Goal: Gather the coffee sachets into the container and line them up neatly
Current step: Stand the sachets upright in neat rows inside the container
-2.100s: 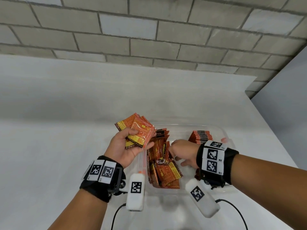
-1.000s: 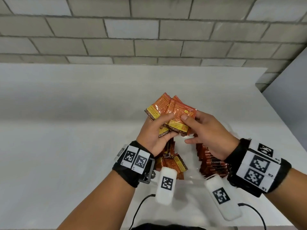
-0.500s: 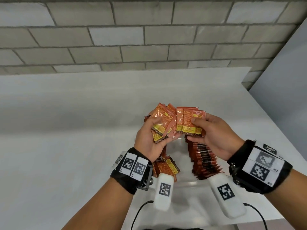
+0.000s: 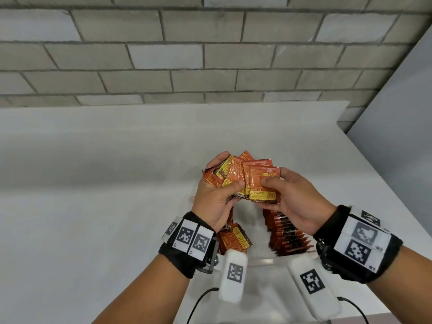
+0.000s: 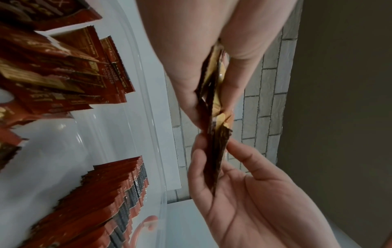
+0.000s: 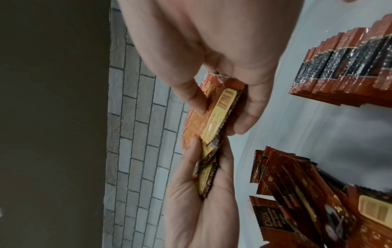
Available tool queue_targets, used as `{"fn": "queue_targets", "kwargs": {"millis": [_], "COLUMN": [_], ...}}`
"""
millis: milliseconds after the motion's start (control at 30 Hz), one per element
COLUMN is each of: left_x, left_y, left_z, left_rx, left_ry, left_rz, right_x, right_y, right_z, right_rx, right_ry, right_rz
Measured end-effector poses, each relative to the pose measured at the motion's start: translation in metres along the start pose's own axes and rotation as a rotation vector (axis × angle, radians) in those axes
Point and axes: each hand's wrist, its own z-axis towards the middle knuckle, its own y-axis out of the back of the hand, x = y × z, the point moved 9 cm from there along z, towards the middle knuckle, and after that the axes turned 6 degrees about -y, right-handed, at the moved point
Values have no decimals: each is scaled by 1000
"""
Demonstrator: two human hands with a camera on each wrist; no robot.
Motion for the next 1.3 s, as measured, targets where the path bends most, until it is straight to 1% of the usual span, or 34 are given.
{"fn": "queue_targets", "kwargs": {"millis": [233,333,467,533,667,800,867,967,1133,1233,1300], "left_x": [-4,-6,-8,-8,-11,-8,-8,-9,-8,-2,1], "left_y": [-1,-2,6,11,10,2,0,0,5,7,6], "left_z": [1,0,1,2,-2,-4,-4,-5,-3,-4,-5], "left_rx": [25,37,-45,-60,-46,-5,4,9,-28,-46,-31], "left_ry": [-33,-41,-4,2,-29,-31,-23,-1,52,98,109], "left_rz": [-36,-44,-76,-105,-48,3,42,90,71,112,188], "right_x": [3,1,1,1,-2,-2,0,5,15,21,23], "right_y": [-7,-8,-5,-3,-1,-2,-1,-1,6,10,10], "right_z": [0,1,1,0,0,0,0,-1,-5,-6,-6], "right_rx": [82,103,102,102,79,39,19,8,-27,-10,6], "right_ry": [-19,-36,-35,-23,-14,-13,7,45,97,113,115], "right_rz": [-61,-30,27,74,167,181,159,64,-52,-100,-150]}}
